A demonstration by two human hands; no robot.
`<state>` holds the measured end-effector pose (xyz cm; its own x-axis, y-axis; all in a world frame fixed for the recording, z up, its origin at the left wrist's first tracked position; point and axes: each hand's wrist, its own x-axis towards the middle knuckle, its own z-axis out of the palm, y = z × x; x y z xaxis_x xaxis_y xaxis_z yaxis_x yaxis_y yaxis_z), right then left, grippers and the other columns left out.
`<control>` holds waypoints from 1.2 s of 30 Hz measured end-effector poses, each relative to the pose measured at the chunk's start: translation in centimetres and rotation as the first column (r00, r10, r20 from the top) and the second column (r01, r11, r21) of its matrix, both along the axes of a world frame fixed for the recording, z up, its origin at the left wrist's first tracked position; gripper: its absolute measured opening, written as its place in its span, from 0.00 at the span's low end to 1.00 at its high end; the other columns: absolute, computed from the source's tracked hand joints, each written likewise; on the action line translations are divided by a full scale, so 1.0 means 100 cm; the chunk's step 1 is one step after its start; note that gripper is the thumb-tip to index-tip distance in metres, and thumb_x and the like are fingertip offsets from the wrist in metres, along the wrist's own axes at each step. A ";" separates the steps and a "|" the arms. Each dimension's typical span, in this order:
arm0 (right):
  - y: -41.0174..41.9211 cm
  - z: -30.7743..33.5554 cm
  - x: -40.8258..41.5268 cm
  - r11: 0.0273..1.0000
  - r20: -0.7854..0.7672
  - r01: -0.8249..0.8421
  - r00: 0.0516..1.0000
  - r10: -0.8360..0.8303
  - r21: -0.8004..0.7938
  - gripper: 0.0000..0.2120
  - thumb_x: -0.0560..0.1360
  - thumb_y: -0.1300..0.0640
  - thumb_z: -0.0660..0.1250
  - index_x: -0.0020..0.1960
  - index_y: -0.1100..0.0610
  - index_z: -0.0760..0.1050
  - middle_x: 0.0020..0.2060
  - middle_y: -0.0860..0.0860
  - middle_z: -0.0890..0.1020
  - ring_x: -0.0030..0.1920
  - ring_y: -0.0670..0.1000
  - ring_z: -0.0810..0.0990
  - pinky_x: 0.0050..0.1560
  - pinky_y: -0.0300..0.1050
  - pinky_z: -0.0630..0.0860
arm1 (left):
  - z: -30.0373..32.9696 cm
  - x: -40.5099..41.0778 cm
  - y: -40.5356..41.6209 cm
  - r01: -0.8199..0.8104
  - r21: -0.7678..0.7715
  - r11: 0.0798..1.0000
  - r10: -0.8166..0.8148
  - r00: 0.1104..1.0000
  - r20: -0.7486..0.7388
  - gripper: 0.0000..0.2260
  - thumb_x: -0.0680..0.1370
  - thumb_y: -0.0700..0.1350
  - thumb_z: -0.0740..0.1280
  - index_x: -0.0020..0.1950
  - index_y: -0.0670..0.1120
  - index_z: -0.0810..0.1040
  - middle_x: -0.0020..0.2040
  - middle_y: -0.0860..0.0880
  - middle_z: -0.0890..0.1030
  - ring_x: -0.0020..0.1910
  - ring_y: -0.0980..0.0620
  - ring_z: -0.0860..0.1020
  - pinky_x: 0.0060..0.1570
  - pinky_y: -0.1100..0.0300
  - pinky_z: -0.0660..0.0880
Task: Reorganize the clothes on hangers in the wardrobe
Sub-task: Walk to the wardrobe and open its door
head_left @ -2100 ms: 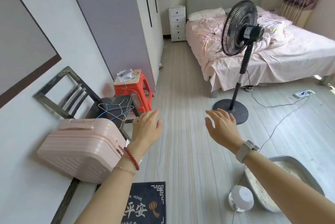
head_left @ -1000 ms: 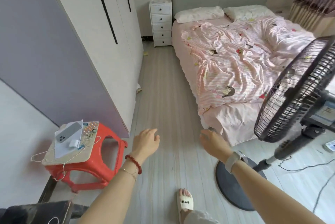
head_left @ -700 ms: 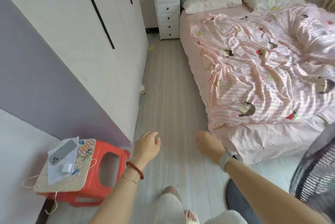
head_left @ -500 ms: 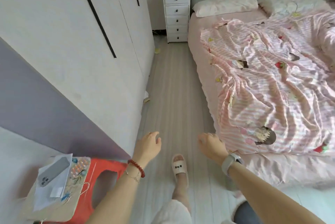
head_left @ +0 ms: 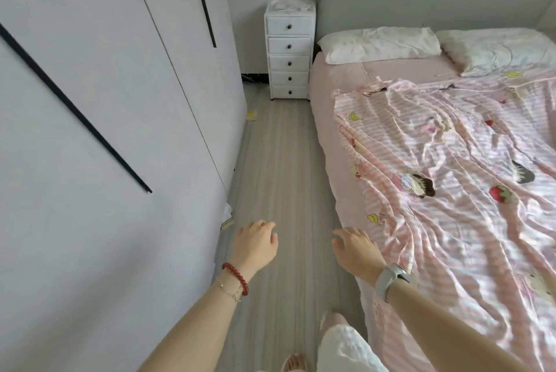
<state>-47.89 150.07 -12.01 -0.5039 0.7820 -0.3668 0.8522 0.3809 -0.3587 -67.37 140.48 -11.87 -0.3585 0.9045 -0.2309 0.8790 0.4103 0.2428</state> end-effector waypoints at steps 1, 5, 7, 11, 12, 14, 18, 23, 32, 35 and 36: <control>0.018 -0.003 -0.013 1.000 0.018 -0.023 1.000 0.023 -0.011 0.16 0.78 0.55 0.51 0.61 0.57 0.71 0.63 0.53 0.72 0.65 0.55 0.66 0.62 0.50 0.63 | -0.003 -0.011 0.012 -0.020 -0.012 1.000 0.020 1.000 0.005 0.16 0.80 0.47 0.54 0.66 0.47 0.70 0.62 0.49 0.75 0.61 0.49 0.72 0.57 0.55 0.66; 0.095 -0.015 -0.087 0.981 0.069 -0.193 0.978 0.194 -0.026 0.17 0.78 0.54 0.51 0.63 0.56 0.69 0.64 0.54 0.71 0.65 0.57 0.65 0.63 0.52 0.63 | -0.013 -0.069 0.049 -0.178 -0.047 0.983 0.178 0.984 -0.006 0.16 0.80 0.47 0.53 0.65 0.47 0.71 0.62 0.49 0.75 0.59 0.48 0.73 0.57 0.55 0.67; 0.133 -0.016 -0.137 0.959 0.045 -0.284 0.957 0.285 -0.019 0.17 0.78 0.54 0.51 0.64 0.55 0.68 0.65 0.53 0.71 0.66 0.57 0.65 0.64 0.53 0.63 | -0.010 -0.105 0.067 -0.300 -0.045 0.953 0.299 0.954 -0.028 0.16 0.79 0.47 0.53 0.65 0.48 0.72 0.62 0.48 0.75 0.59 0.47 0.73 0.56 0.54 0.68; 0.195 0.000 -0.240 0.873 -0.015 -0.487 0.873 0.488 0.030 0.18 0.78 0.52 0.52 0.66 0.52 0.67 0.66 0.52 0.70 0.67 0.56 0.65 0.64 0.50 0.63 | 0.015 -0.166 0.096 -0.569 -0.010 0.822 0.568 0.821 -0.056 0.17 0.80 0.48 0.53 0.67 0.49 0.69 0.65 0.49 0.73 0.61 0.48 0.72 0.56 0.54 0.68; 0.202 0.008 -0.260 0.852 -0.049 -0.521 0.851 0.523 0.050 0.18 0.78 0.52 0.53 0.66 0.52 0.67 0.66 0.52 0.70 0.67 0.55 0.65 0.64 0.49 0.63 | 0.024 -0.176 0.101 -0.604 0.009 0.797 0.603 0.795 -0.067 0.17 0.80 0.48 0.53 0.68 0.49 0.68 0.66 0.49 0.72 0.62 0.48 0.71 0.57 0.55 0.68; 0.211 0.025 -0.305 0.794 -0.169 -0.597 0.776 0.607 0.113 0.18 0.78 0.53 0.54 0.67 0.52 0.67 0.66 0.51 0.71 0.67 0.54 0.66 0.65 0.46 0.64 | 0.045 -0.197 0.106 -0.685 0.101 0.721 0.693 0.718 -0.072 0.17 0.80 0.48 0.53 0.69 0.49 0.67 0.66 0.50 0.72 0.62 0.49 0.71 0.58 0.55 0.67; 0.194 0.071 -0.384 0.588 -0.393 -0.744 0.461 0.796 0.317 0.17 0.78 0.57 0.58 0.66 0.56 0.69 0.64 0.52 0.73 0.64 0.54 0.69 0.62 0.49 0.68 | 0.108 -0.213 0.092 -0.758 0.454 0.468 0.856 0.516 -0.021 0.16 0.80 0.47 0.57 0.67 0.47 0.70 0.64 0.50 0.74 0.61 0.50 0.73 0.59 0.57 0.68; 0.123 0.154 -0.447 0.410 -0.601 -0.682 -0.055 0.797 0.606 0.17 0.74 0.65 0.63 0.63 0.63 0.71 0.63 0.61 0.72 0.64 0.61 0.70 0.62 0.57 0.70 | 0.203 -0.205 0.043 -0.508 0.857 0.085 0.979 0.204 0.024 0.10 0.77 0.43 0.63 0.56 0.44 0.78 0.48 0.48 0.80 0.43 0.49 0.78 0.41 0.58 0.74; 0.048 0.256 -0.507 0.229 -0.302 -0.324 -0.197 0.933 0.918 0.29 0.73 0.53 0.67 0.71 0.55 0.62 0.70 0.62 0.63 0.70 0.64 0.61 0.64 0.72 0.58 | 0.298 -0.231 0.011 -0.418 0.909 0.001 1.000 -0.024 -0.013 0.09 0.76 0.52 0.64 0.47 0.47 0.78 0.40 0.52 0.79 0.39 0.51 0.77 0.38 0.58 0.72; 0.052 0.256 -0.515 0.142 -0.189 -0.285 -0.144 0.971 0.948 0.34 0.70 0.49 0.70 0.71 0.54 0.61 0.70 0.61 0.65 0.68 0.64 0.64 0.61 0.73 0.62 | 0.295 -0.242 0.023 -0.386 0.919 0.079 0.993 -0.054 -0.109 0.11 0.73 0.52 0.69 0.40 0.45 0.78 0.37 0.49 0.78 0.36 0.48 0.76 0.36 0.57 0.71; 0.055 0.256 -0.517 0.130 -0.175 -0.275 -0.145 0.974 0.953 0.34 0.69 0.49 0.71 0.71 0.54 0.61 0.70 0.60 0.65 0.69 0.64 0.65 0.61 0.72 0.62 | 0.294 -0.245 0.025 -0.376 0.922 0.094 0.988 -0.077 -0.132 0.11 0.72 0.52 0.70 0.38 0.44 0.78 0.35 0.47 0.78 0.35 0.47 0.76 0.35 0.56 0.70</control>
<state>-99.58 155.52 13.60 -0.4905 -0.4571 0.7419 -0.5693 0.8127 0.1243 -91.89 142.97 17.56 -0.5254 -0.2970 0.7974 0.0025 0.9366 0.3505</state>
